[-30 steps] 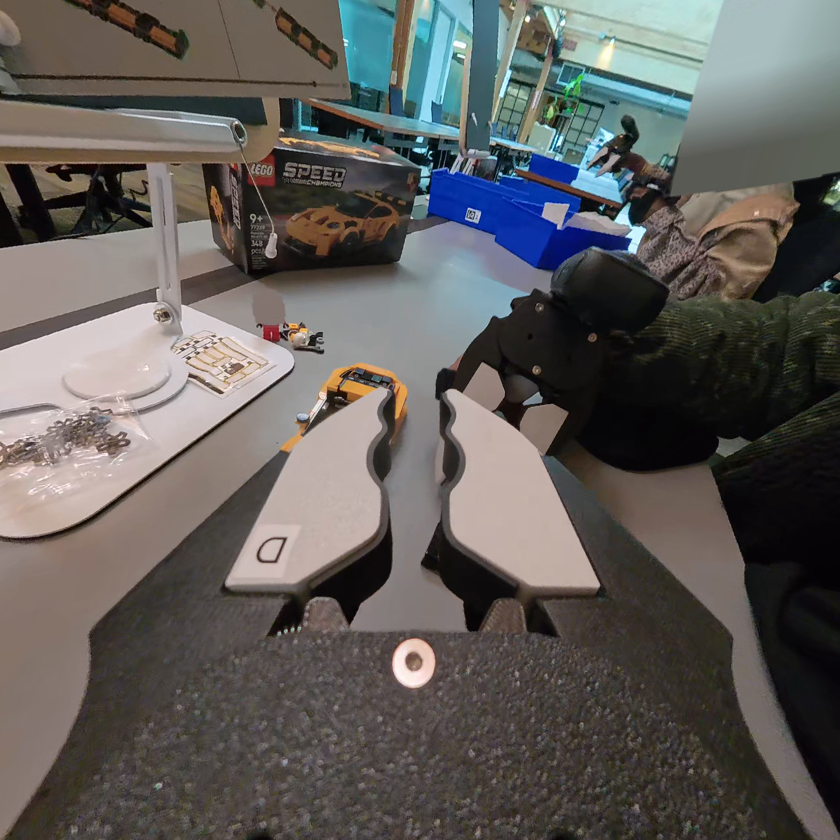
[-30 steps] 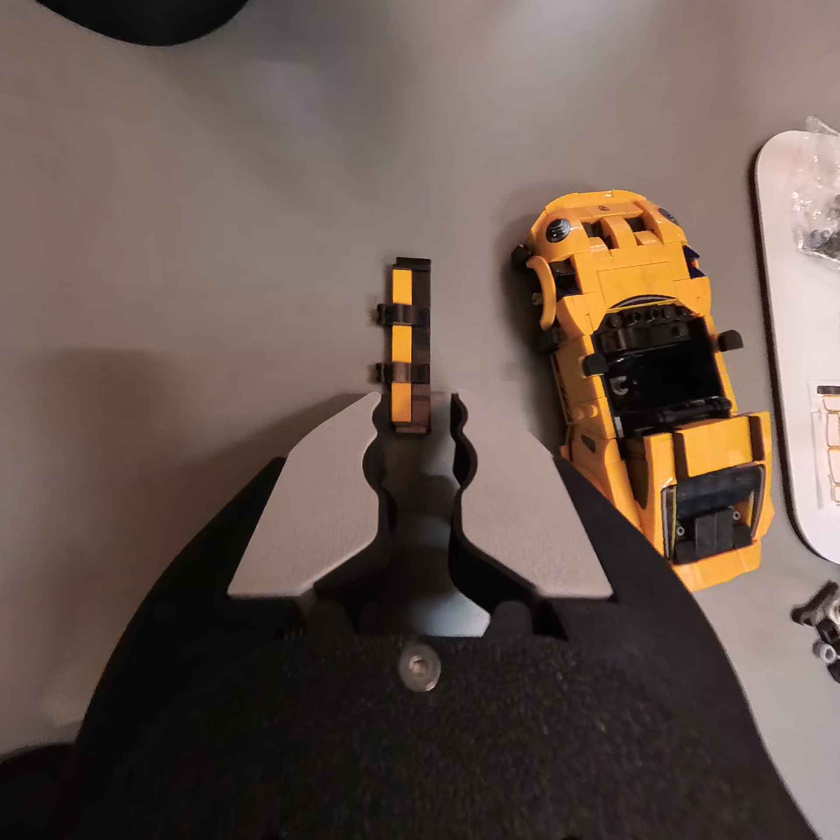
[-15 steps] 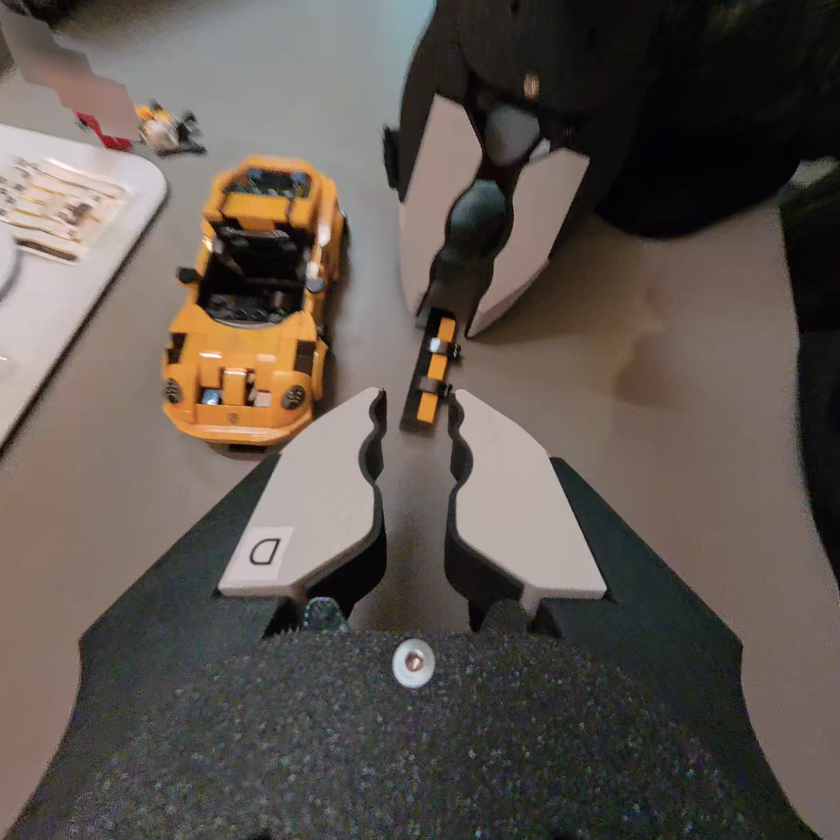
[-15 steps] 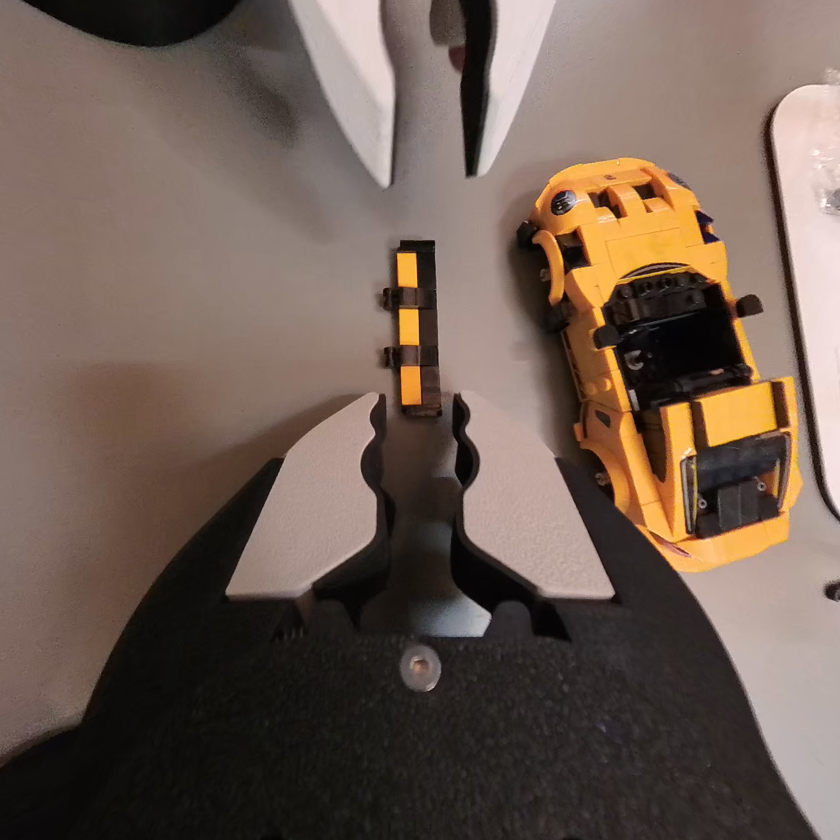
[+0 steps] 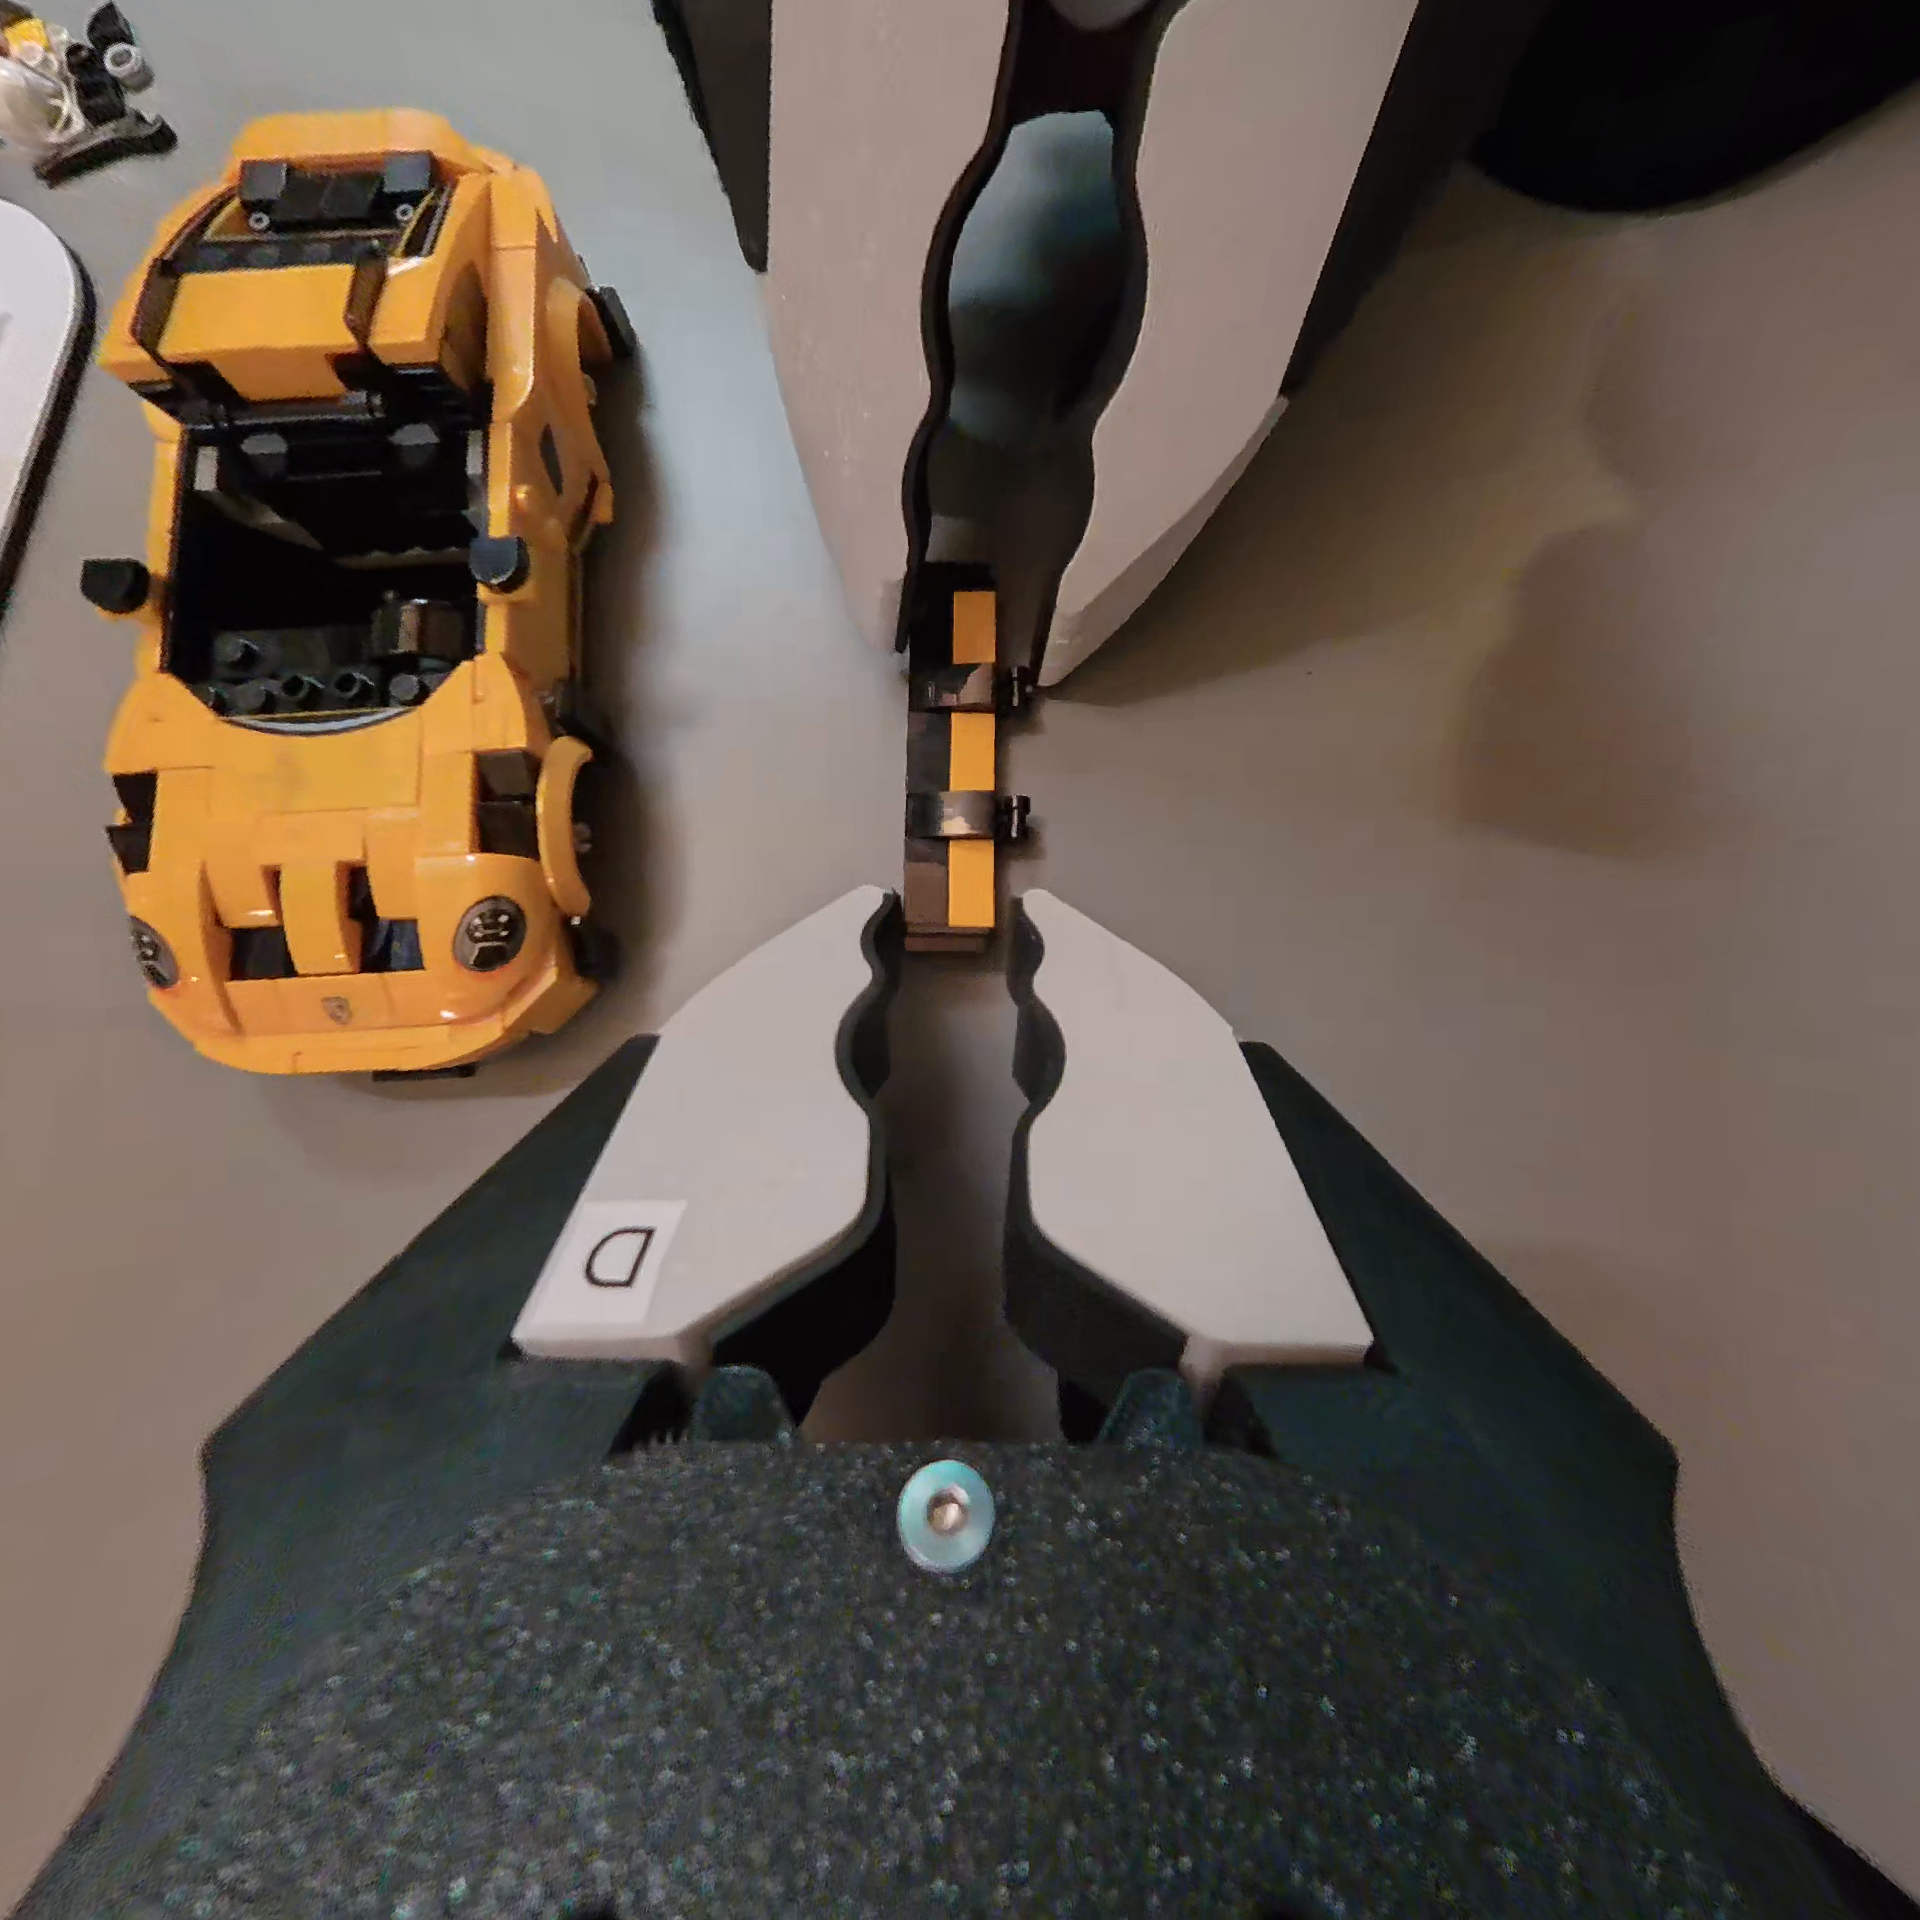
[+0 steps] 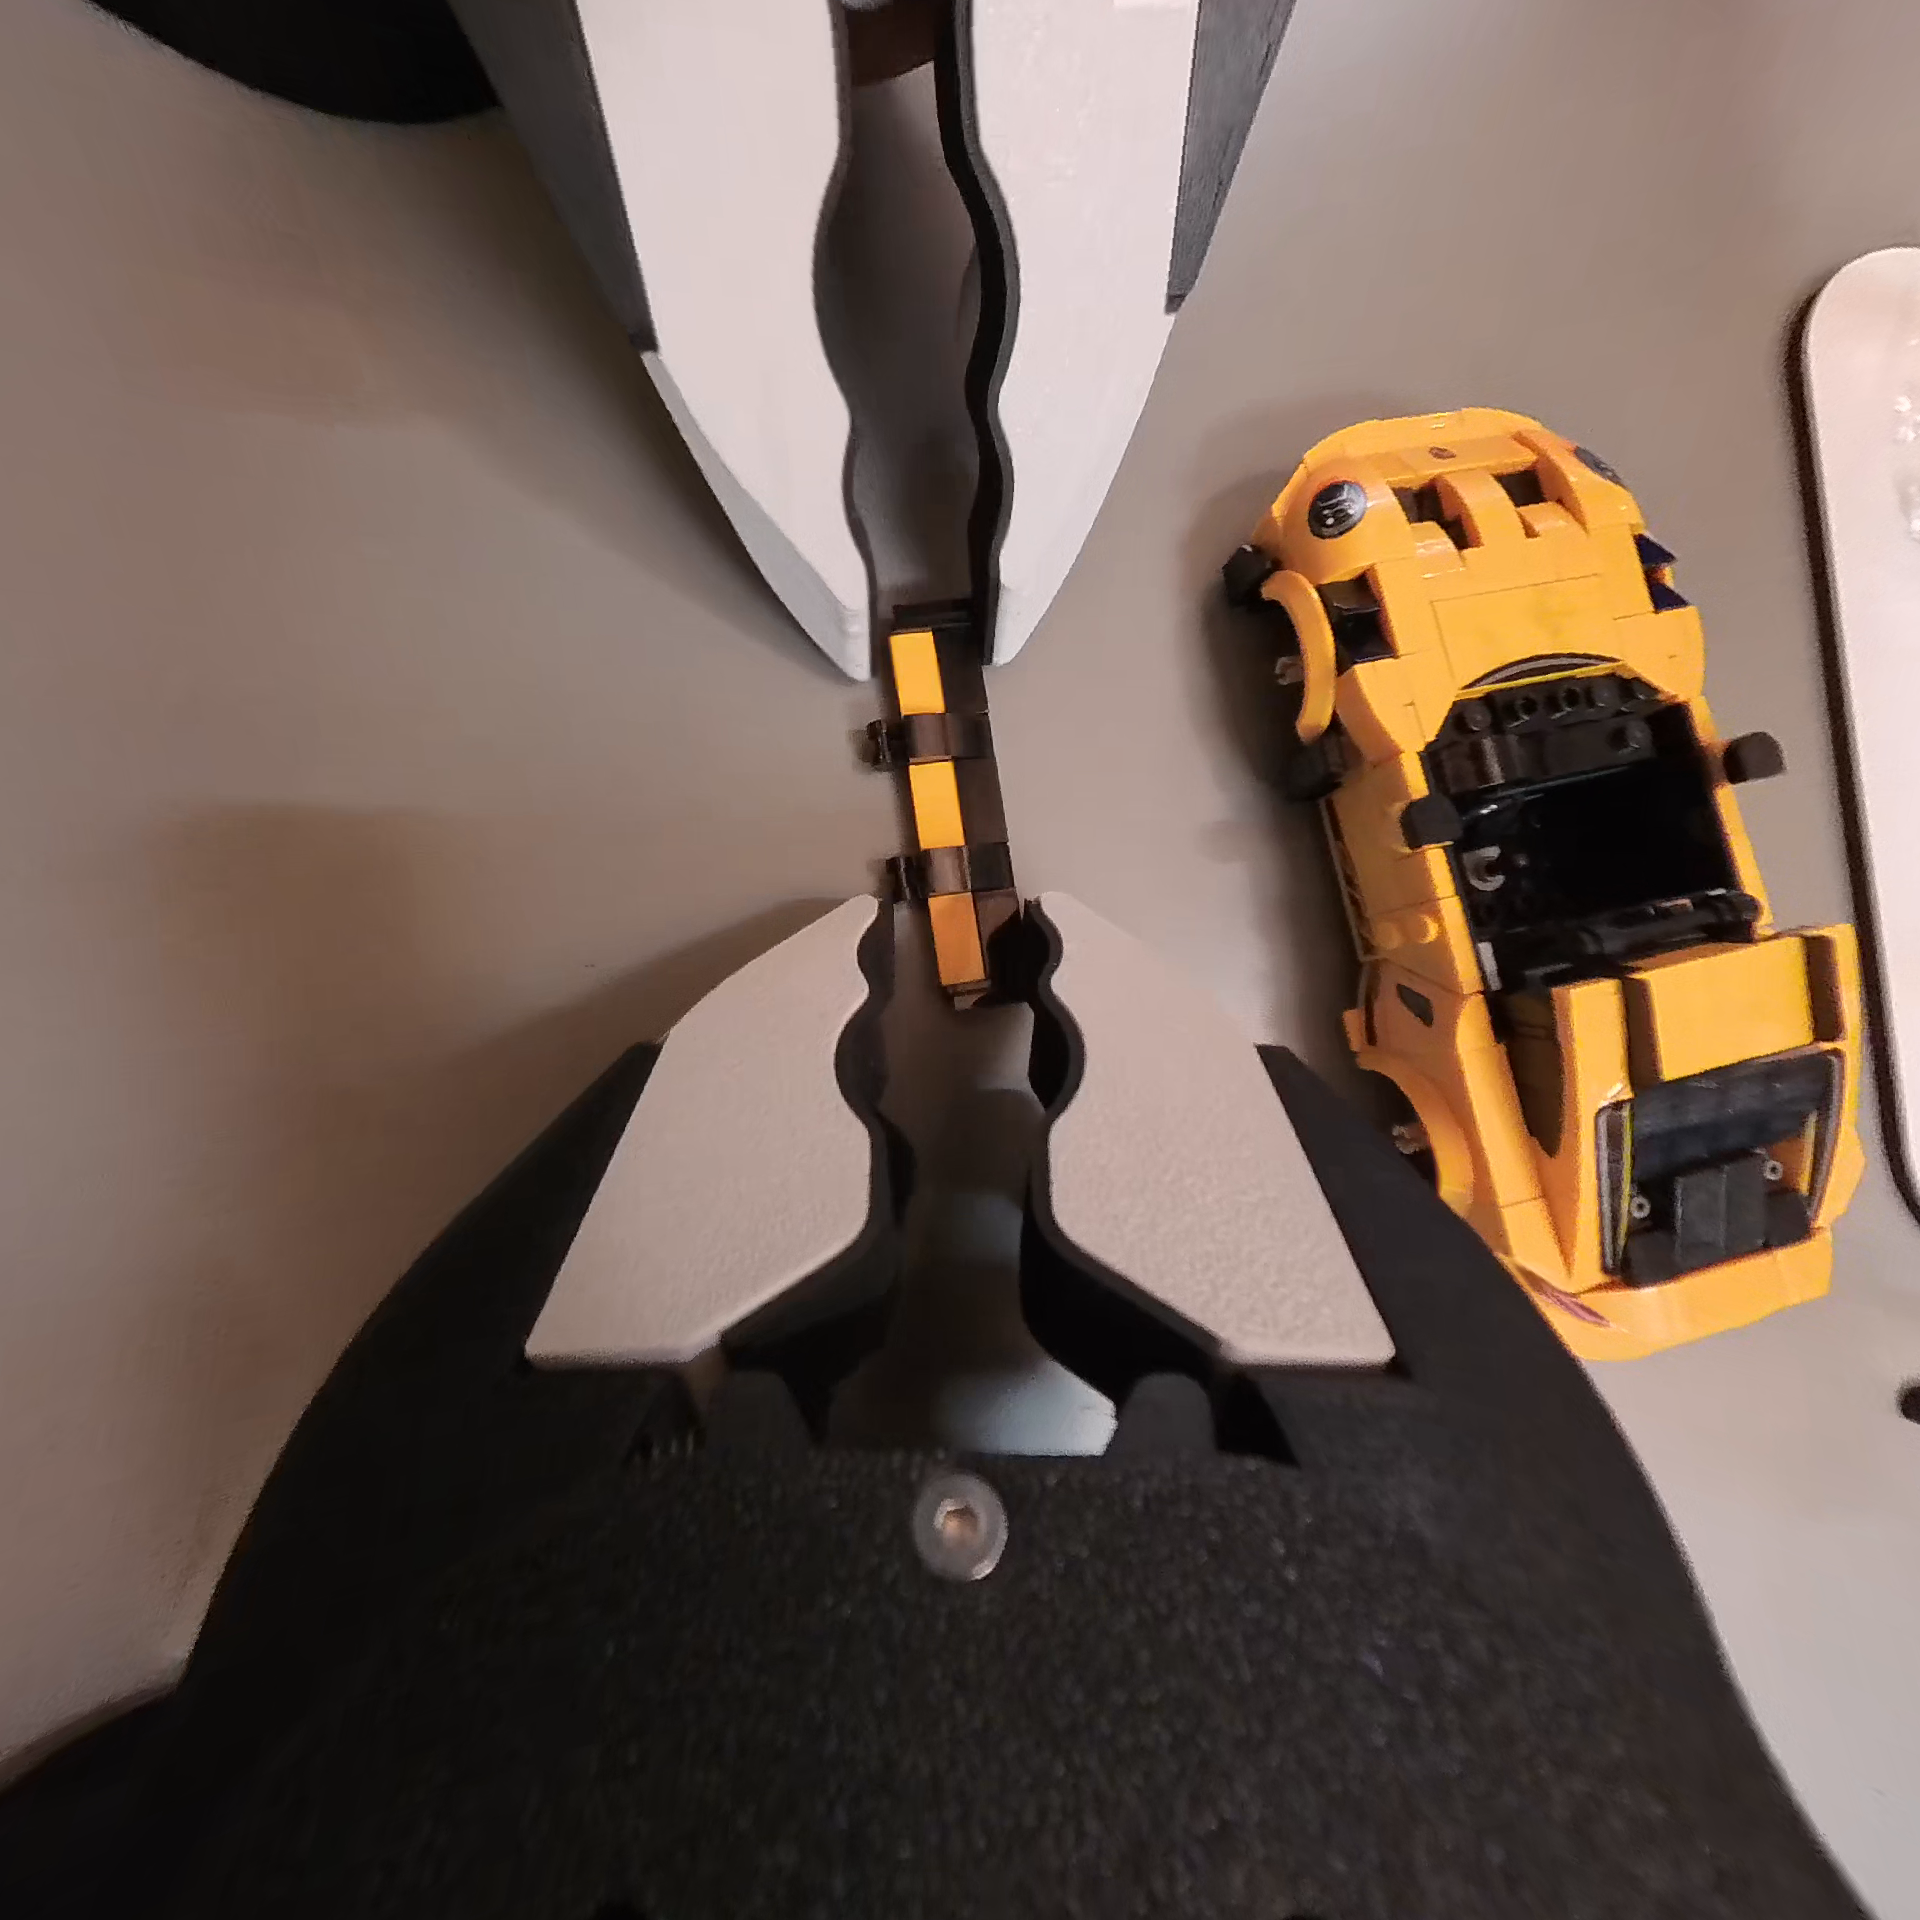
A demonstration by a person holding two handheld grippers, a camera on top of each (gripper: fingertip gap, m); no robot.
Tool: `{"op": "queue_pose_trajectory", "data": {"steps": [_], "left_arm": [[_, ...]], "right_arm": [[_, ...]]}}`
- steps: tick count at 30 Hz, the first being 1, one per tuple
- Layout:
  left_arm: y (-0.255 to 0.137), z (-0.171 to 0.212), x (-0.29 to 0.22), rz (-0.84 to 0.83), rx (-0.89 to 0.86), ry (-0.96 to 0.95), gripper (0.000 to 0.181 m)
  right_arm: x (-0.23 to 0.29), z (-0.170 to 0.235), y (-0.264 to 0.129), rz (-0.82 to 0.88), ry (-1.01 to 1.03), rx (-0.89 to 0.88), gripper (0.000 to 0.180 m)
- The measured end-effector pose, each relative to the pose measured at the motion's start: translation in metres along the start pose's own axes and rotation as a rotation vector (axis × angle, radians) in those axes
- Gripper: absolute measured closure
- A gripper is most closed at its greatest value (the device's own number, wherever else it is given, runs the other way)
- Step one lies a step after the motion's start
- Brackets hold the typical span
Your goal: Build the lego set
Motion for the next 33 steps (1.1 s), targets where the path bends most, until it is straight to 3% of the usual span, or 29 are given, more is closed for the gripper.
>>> {"op": "queue_pose_trajectory", "data": {"steps": [10,33], "left_arm": [[0.0004,-0.0001,-0.0015,-0.024,-0.026,0.074,0.161],[0.0014,-0.0005,-0.0062,0.010,-0.019,0.089,0.164]], "right_arm": [[0.0078,-0.0009,-0.0014,0.161,-0.234,-0.057,0.157],[0.0099,-0.0063,0.0032,0.039,-0.144,-0.071,0.159]]}}
Point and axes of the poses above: each gripper's, where its closed fingertips meet, y out along the fingers, z out of its underside, x = y × z across the jaws, the point moved 5 cm from there along -y, back along the fingers, and after that the axes turned 9 degrees about -y, right-handed, at the moved point
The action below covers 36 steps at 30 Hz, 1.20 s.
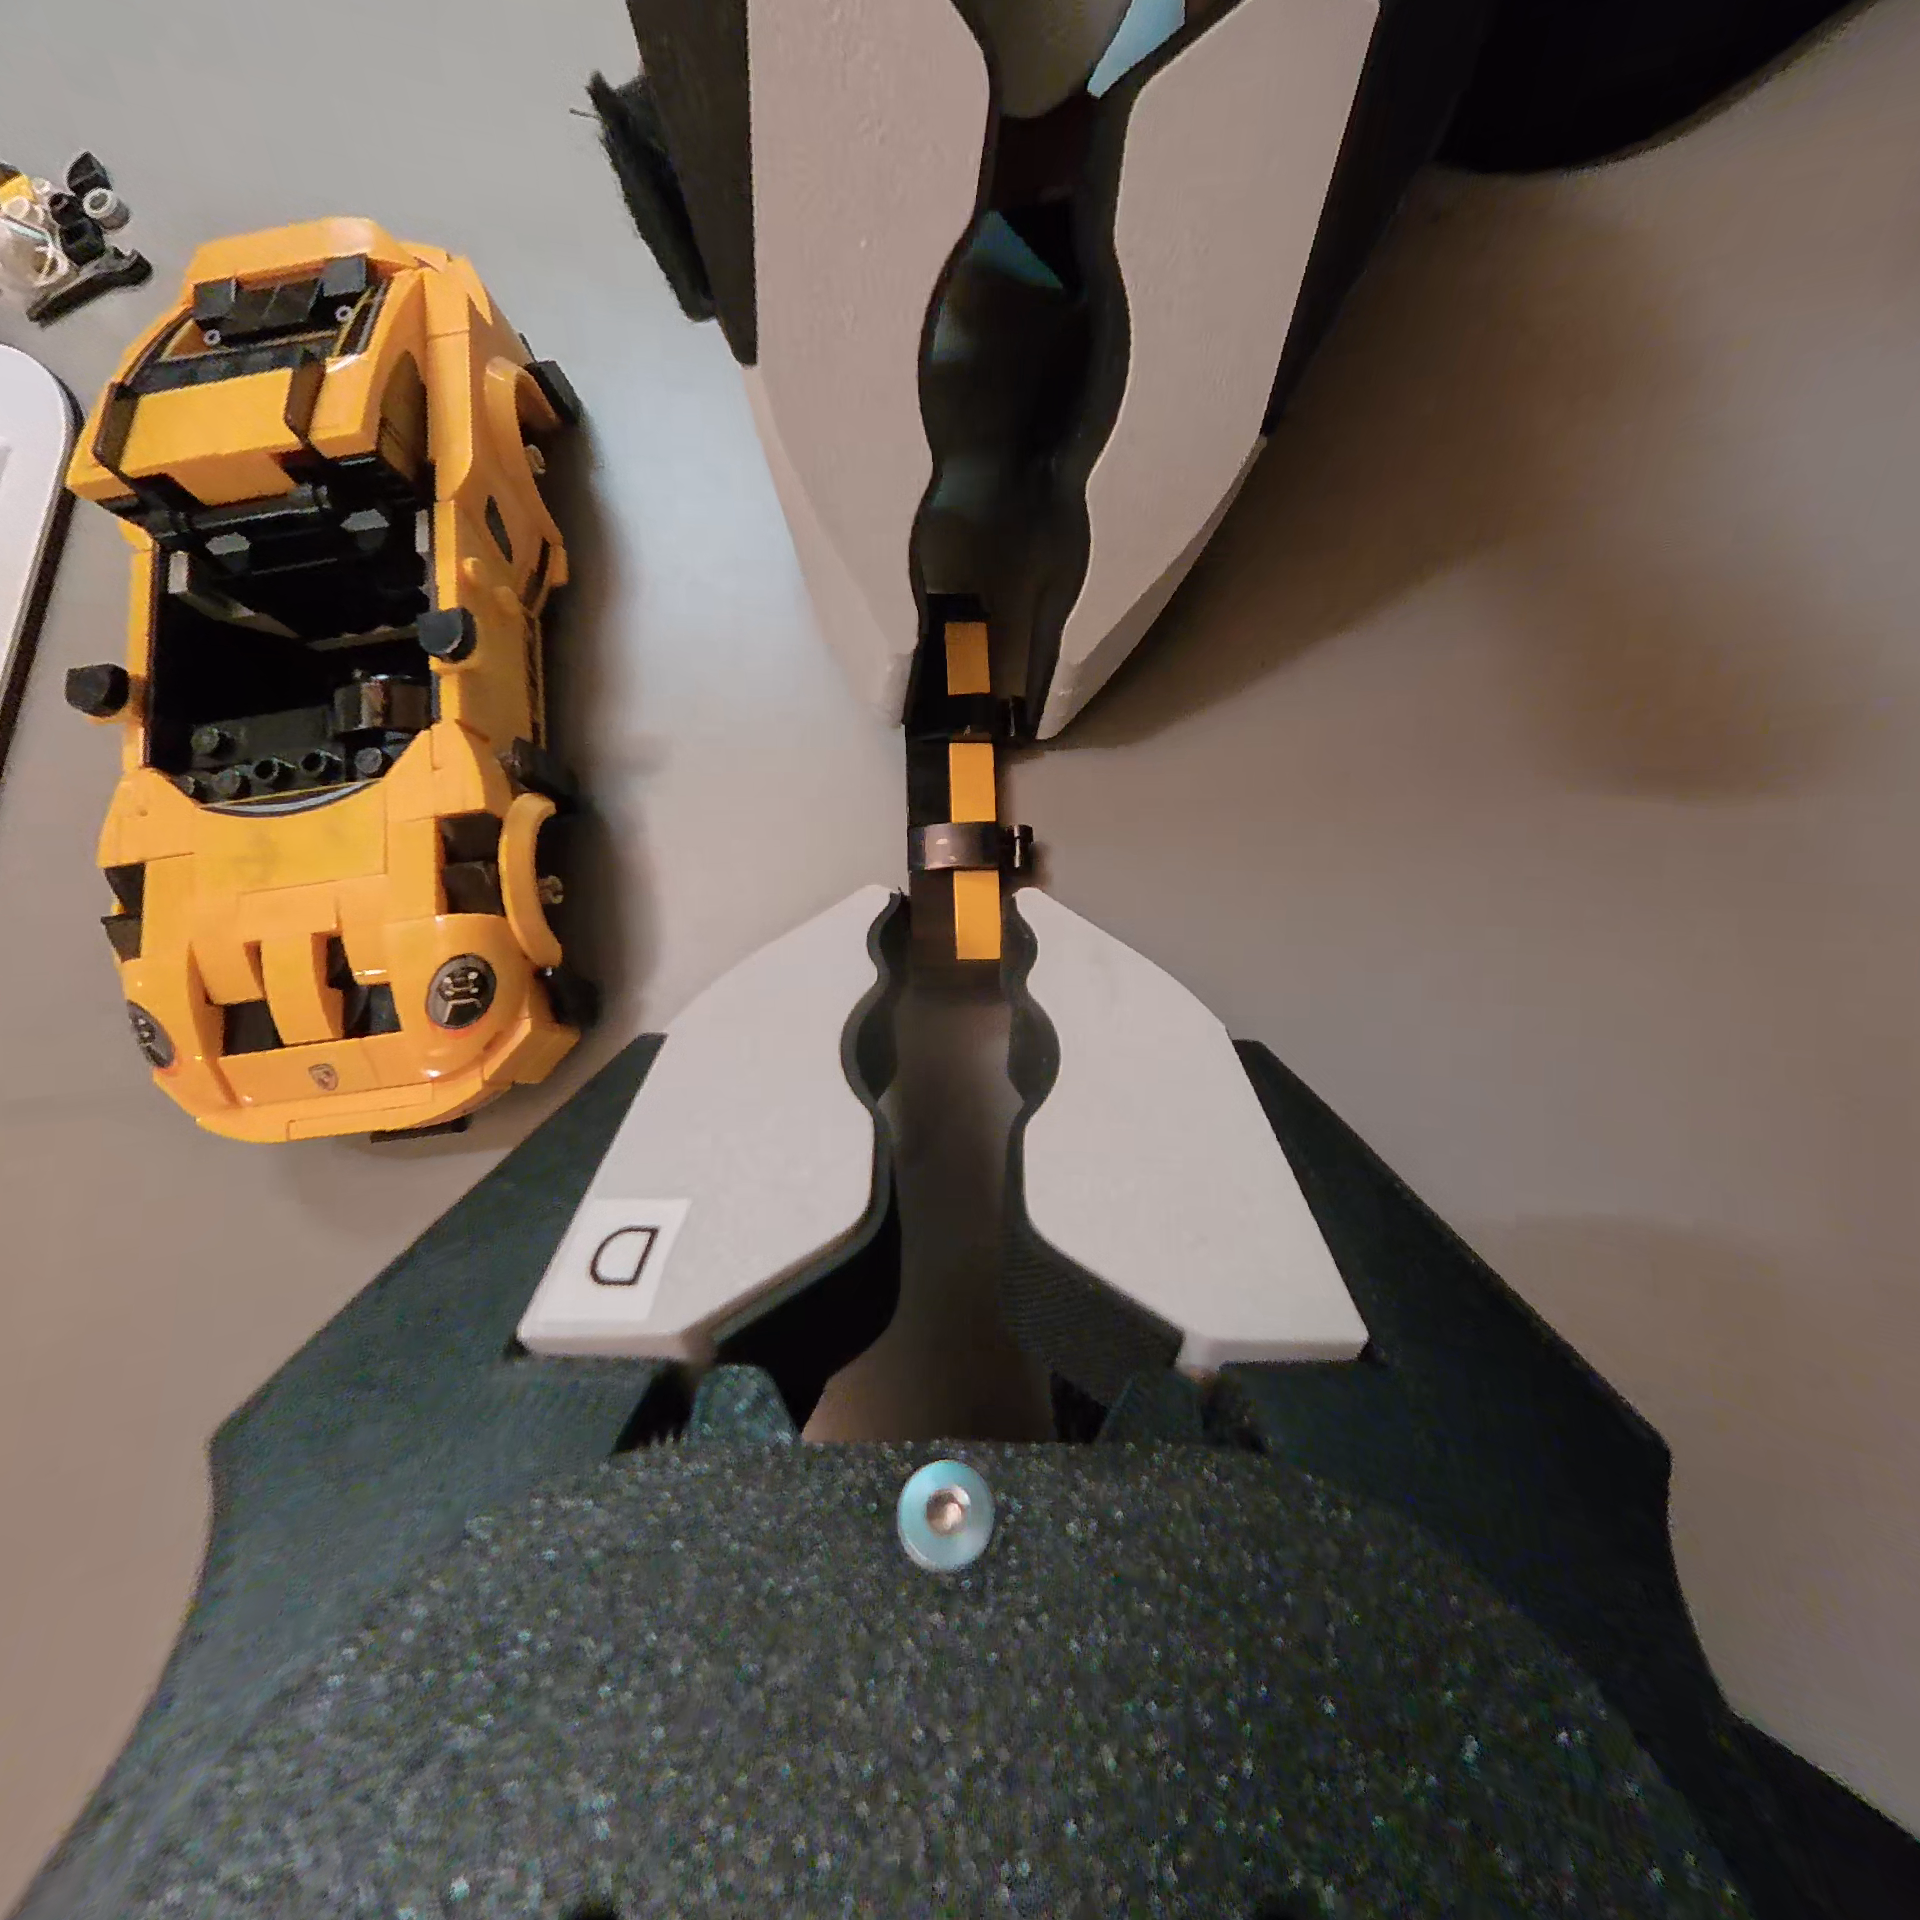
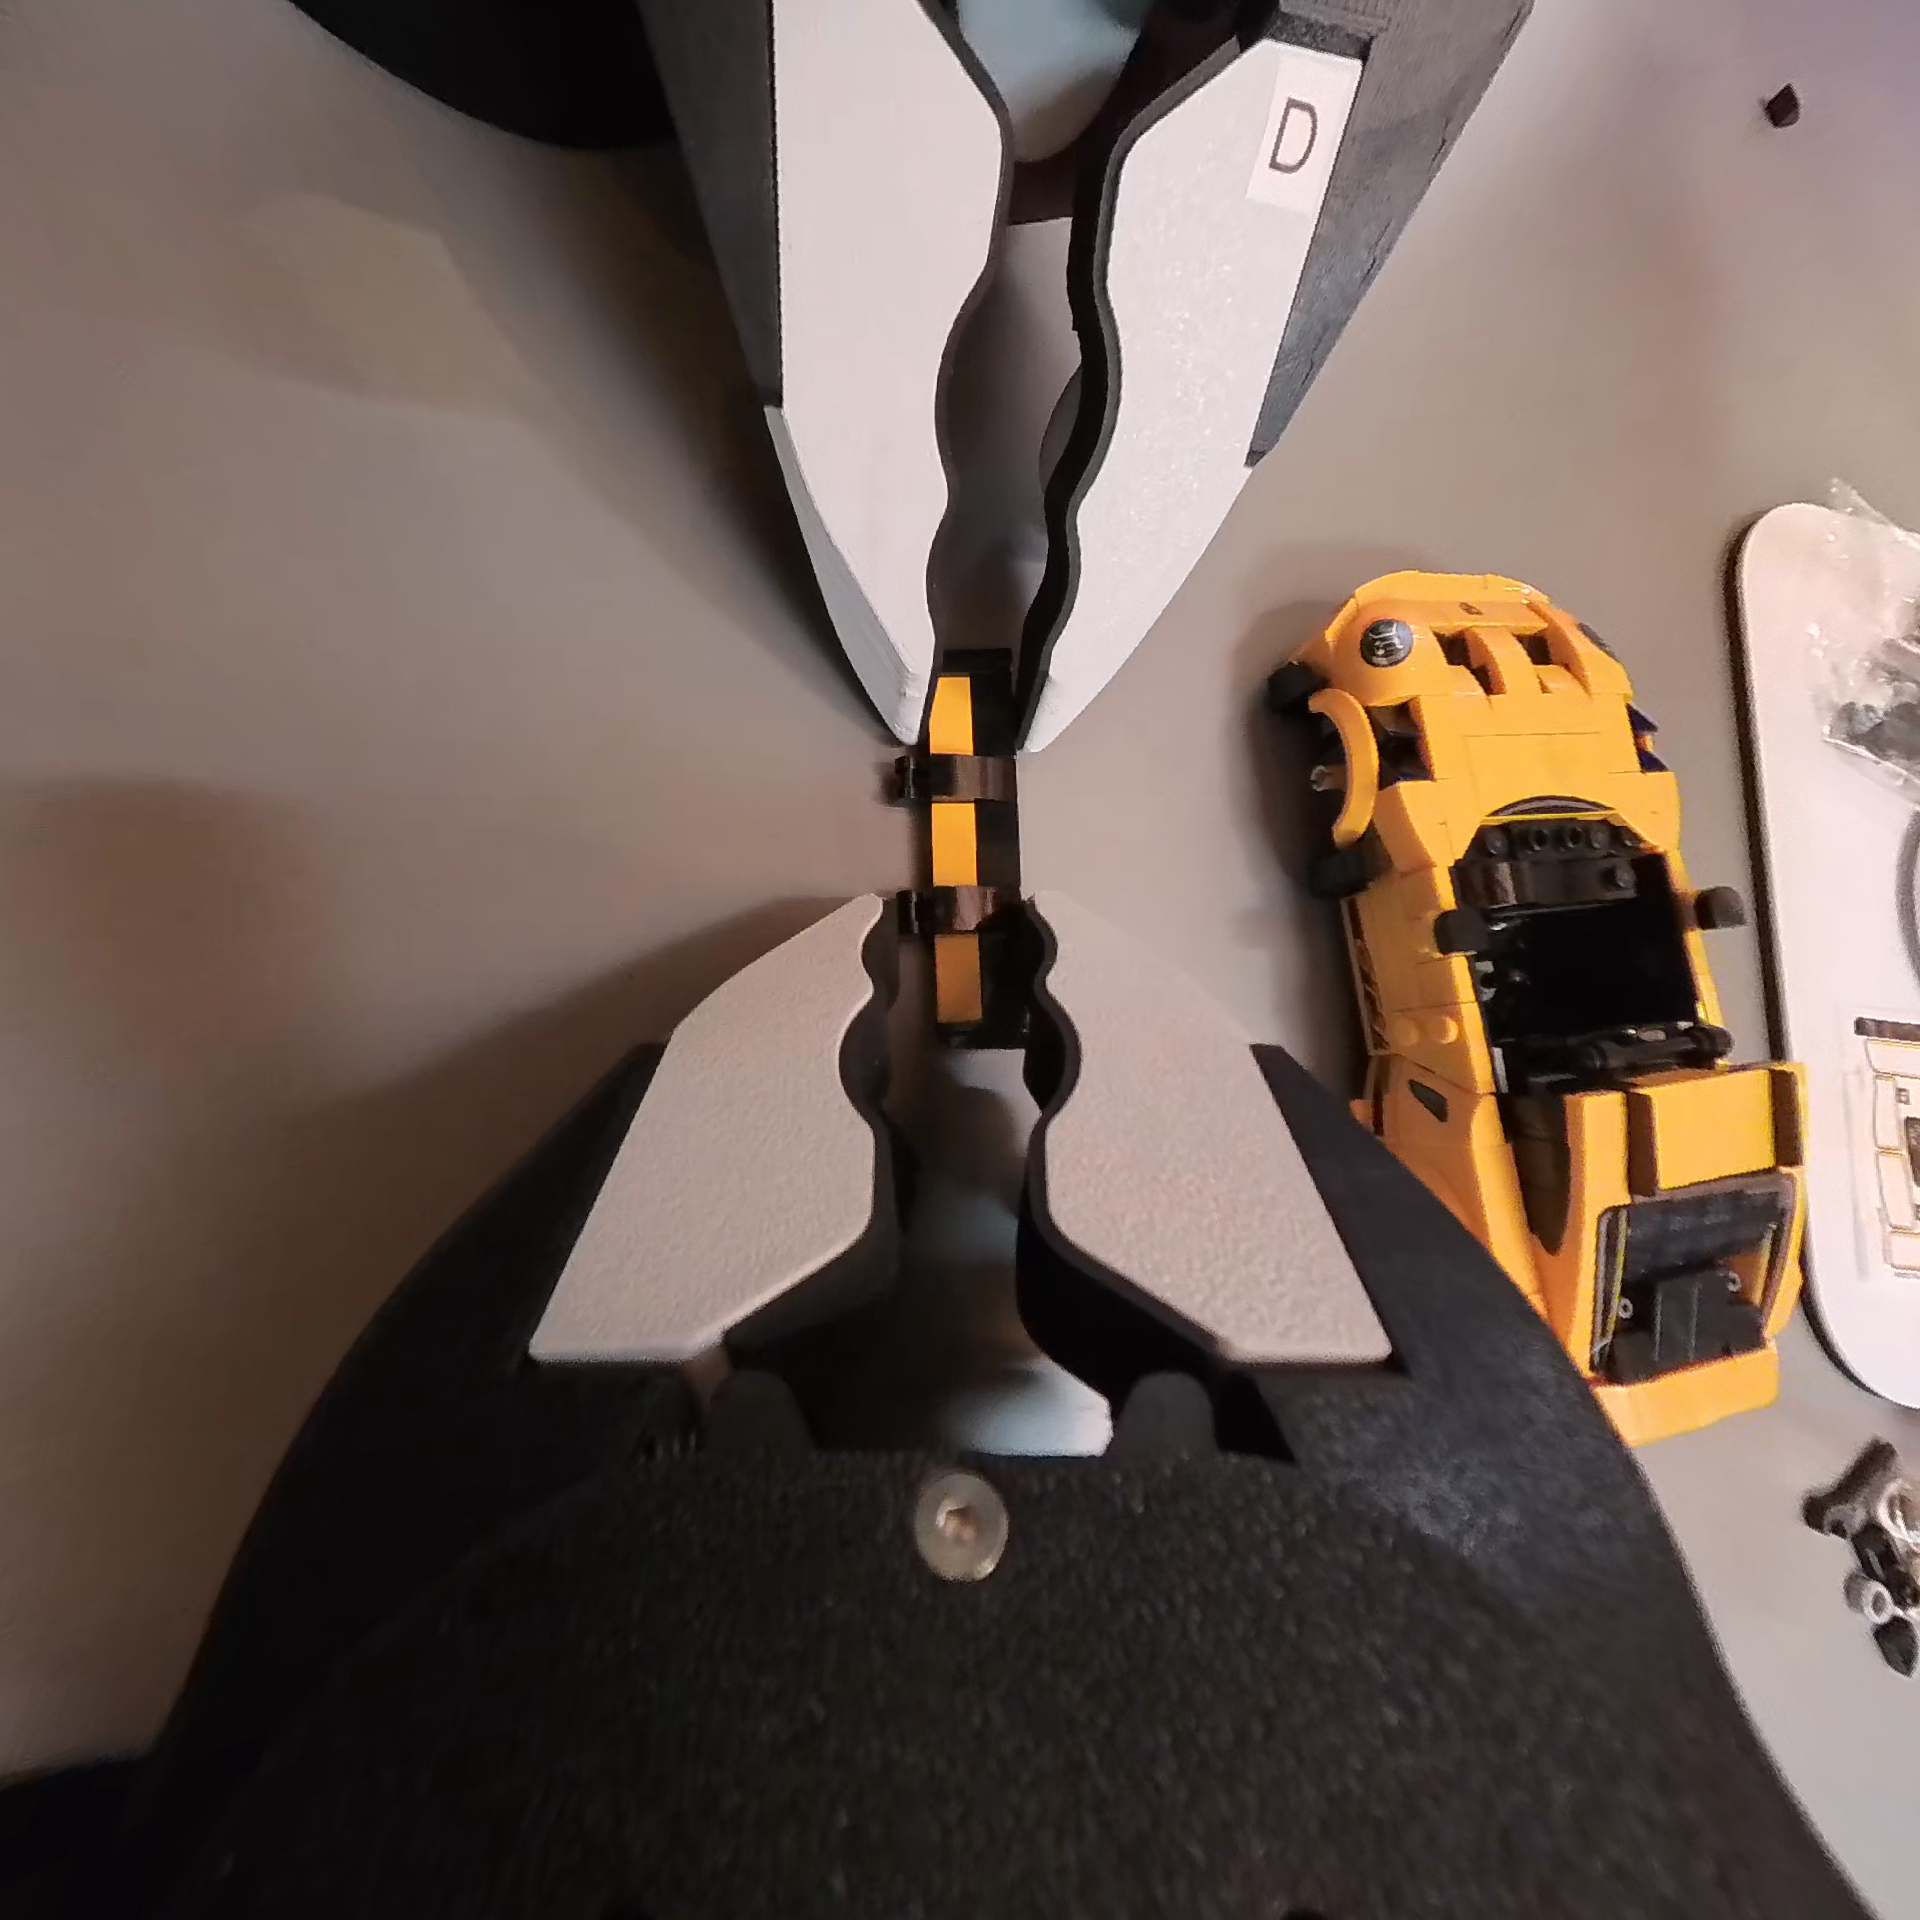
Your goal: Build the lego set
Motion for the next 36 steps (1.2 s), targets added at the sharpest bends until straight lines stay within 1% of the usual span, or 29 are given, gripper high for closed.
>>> {"op": "queue_pose_trajectory", "data": {"steps": [13,15,16,23,26,30,34,36], "left_arm": [[0.000,0.001,0.001,0.020,-0.010,-0.026,0.164],[0.000,0.001,0.002,0.015,-0.014,-0.026,0.161],[0.000,0.001,0.003,0.016,-0.013,-0.031,0.159],[-0.003,0.003,0.006,0.021,-0.018,-0.063,0.157],[-0.004,0.004,0.008,0.012,-0.017,-0.066,0.159],[-0.006,0.004,0.010,0.003,-0.020,-0.067,0.161],[-0.006,0.004,0.010,-0.005,-0.014,-0.062,0.164],[-0.007,0.003,0.010,-0.011,-0.017,-0.059,0.163]], "right_arm": [[0.000,0.000,0.000,-0.004,0.027,0.005,0.159],[-0.001,0.000,0.000,0.001,0.032,0.010,0.157],[-0.001,0.000,-0.001,-0.001,0.041,0.004,0.153],[-0.009,-0.004,-0.019,0.006,0.130,-0.100,0.150],[-0.011,0.004,-0.022,0.003,0.150,-0.065,0.150],[-0.010,0.015,-0.015,-0.012,0.165,-0.011,0.150],[-0.006,0.014,-0.012,-0.028,0.150,0.000,0.153],[-0.007,0.014,-0.013,-0.020,0.148,0.002,0.154]]}}
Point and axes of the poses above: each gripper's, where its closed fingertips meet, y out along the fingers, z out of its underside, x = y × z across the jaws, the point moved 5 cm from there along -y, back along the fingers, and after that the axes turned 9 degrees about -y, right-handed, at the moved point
